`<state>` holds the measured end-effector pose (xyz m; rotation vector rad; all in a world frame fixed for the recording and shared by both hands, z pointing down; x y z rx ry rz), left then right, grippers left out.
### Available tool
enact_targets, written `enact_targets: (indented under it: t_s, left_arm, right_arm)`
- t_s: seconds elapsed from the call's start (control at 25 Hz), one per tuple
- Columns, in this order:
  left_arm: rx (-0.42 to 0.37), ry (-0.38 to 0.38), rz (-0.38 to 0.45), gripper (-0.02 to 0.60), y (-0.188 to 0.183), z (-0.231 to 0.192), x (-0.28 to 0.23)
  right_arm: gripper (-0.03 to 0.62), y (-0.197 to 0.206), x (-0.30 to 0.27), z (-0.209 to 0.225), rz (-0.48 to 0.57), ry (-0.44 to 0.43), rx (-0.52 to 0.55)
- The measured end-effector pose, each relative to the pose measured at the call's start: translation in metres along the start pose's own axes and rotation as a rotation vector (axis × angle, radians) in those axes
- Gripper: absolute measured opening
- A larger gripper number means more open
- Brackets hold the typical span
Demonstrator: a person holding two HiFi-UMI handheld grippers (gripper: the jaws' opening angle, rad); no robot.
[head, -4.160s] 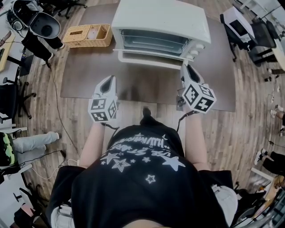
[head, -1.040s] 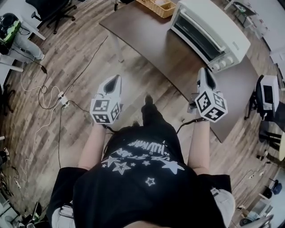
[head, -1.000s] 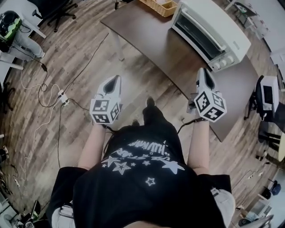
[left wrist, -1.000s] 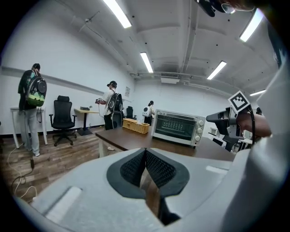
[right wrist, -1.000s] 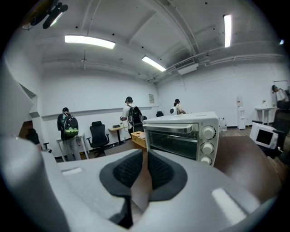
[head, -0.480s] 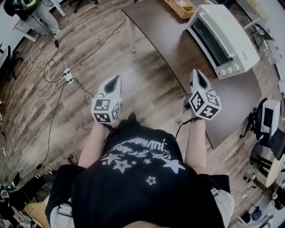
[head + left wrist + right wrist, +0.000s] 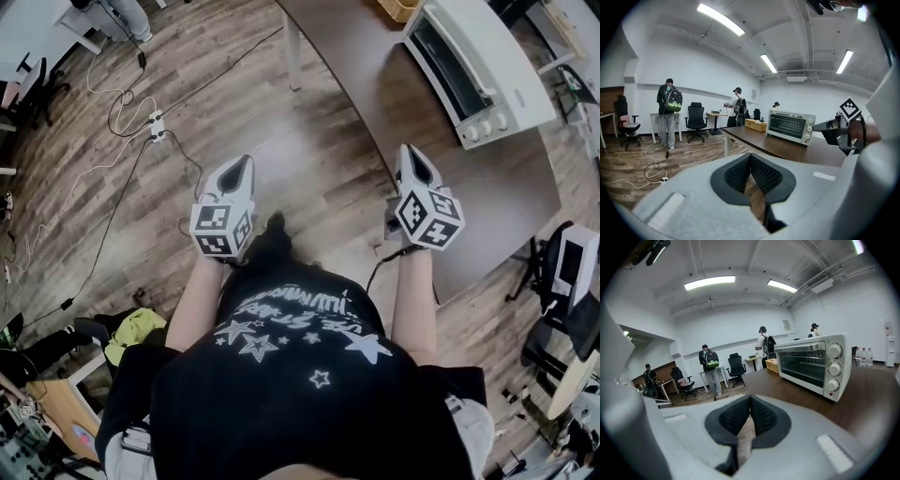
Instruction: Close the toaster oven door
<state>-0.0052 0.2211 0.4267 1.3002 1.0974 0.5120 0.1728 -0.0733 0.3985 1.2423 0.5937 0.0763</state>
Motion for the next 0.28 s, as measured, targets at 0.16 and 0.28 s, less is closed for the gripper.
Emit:
enact_targets:
  t_s: [0.16, 0.28]
  left_arm:
    - [-0.002, -0.027, -0.005, 0.011, 0.018, 0.030, 0.029]
    - [-0.001, -0.036, -0.015, 0.011, 0.034, 0.054, 0.051]
  right_arm:
    - [0.005, 0.021, 0.030, 0.008, -0.014, -0.036, 0.003]
    - [0.005, 0.037, 0.055, 0.015, -0.027, -0.053, 0.005]
Point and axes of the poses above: the fingertips, and each gripper's own axes: x backward along the fingers, z to its right, y out of its underside, the point moved 5 cm from there along x, backward along the fingers, and after that the axes turned 3 degrees about y, right-handed, at the moved point
